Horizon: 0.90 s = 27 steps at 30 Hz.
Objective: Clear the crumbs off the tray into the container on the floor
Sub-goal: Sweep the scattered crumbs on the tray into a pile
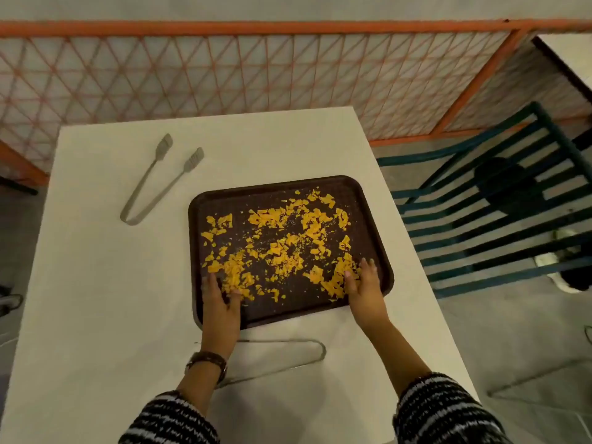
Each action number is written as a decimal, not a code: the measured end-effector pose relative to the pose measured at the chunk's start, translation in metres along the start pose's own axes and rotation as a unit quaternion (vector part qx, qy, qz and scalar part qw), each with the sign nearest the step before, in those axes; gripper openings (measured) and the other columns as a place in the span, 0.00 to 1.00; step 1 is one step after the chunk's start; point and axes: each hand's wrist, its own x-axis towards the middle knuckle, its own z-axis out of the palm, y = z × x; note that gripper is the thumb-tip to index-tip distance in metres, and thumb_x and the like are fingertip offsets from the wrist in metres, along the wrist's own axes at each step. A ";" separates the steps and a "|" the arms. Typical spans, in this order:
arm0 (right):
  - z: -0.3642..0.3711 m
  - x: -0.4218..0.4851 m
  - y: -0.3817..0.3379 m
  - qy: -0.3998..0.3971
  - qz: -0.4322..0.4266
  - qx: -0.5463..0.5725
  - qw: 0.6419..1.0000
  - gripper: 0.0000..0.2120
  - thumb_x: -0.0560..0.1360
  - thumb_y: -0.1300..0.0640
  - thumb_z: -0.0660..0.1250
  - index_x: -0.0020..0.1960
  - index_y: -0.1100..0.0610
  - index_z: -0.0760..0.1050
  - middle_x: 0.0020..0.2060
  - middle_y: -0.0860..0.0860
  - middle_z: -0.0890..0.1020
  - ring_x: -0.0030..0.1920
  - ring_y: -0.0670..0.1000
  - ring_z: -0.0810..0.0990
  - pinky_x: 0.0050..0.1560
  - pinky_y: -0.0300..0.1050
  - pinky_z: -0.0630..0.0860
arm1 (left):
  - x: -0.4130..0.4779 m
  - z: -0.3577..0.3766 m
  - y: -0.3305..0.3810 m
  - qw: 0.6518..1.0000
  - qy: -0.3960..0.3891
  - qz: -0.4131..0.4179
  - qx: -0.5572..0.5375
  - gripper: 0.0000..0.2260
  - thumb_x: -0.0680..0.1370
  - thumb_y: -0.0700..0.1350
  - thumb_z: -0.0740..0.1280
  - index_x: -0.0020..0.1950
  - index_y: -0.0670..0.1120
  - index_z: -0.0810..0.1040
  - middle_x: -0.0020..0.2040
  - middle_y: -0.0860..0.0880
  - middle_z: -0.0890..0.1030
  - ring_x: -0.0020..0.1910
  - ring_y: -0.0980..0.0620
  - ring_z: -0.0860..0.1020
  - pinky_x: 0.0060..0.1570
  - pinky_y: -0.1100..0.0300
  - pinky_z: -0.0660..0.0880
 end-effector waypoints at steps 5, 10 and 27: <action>0.022 0.004 -0.006 0.062 0.046 -0.086 0.993 0.31 0.80 0.45 0.52 0.76 0.61 0.49 0.77 0.59 0.51 0.77 0.57 0.48 0.76 0.53 0.46 | 0.000 0.014 0.014 0.997 0.027 -0.050 0.061 0.33 0.79 0.49 0.59 0.76 0.39 0.45 0.77 0.39 0.48 0.77 0.43 0.47 0.74 0.51 0.46; 0.055 -0.004 -0.024 0.015 -0.010 -0.069 0.997 0.33 0.80 0.45 0.52 0.76 0.60 0.44 0.77 0.57 0.47 0.77 0.54 0.42 0.74 0.47 0.38 | -0.005 0.038 0.034 0.998 0.001 -0.053 0.037 0.33 0.80 0.52 0.56 0.76 0.42 0.40 0.77 0.43 0.41 0.76 0.47 0.39 0.72 0.54 0.36; 0.029 -0.022 -0.016 -0.024 0.050 -0.303 0.951 0.36 0.79 0.39 0.46 0.76 0.64 0.44 0.76 0.63 0.51 0.77 0.59 0.49 0.75 0.56 0.43 | -0.031 0.050 0.048 0.981 -0.037 -0.118 0.151 0.35 0.79 0.55 0.56 0.75 0.35 0.43 0.75 0.33 0.40 0.75 0.37 0.39 0.73 0.47 0.40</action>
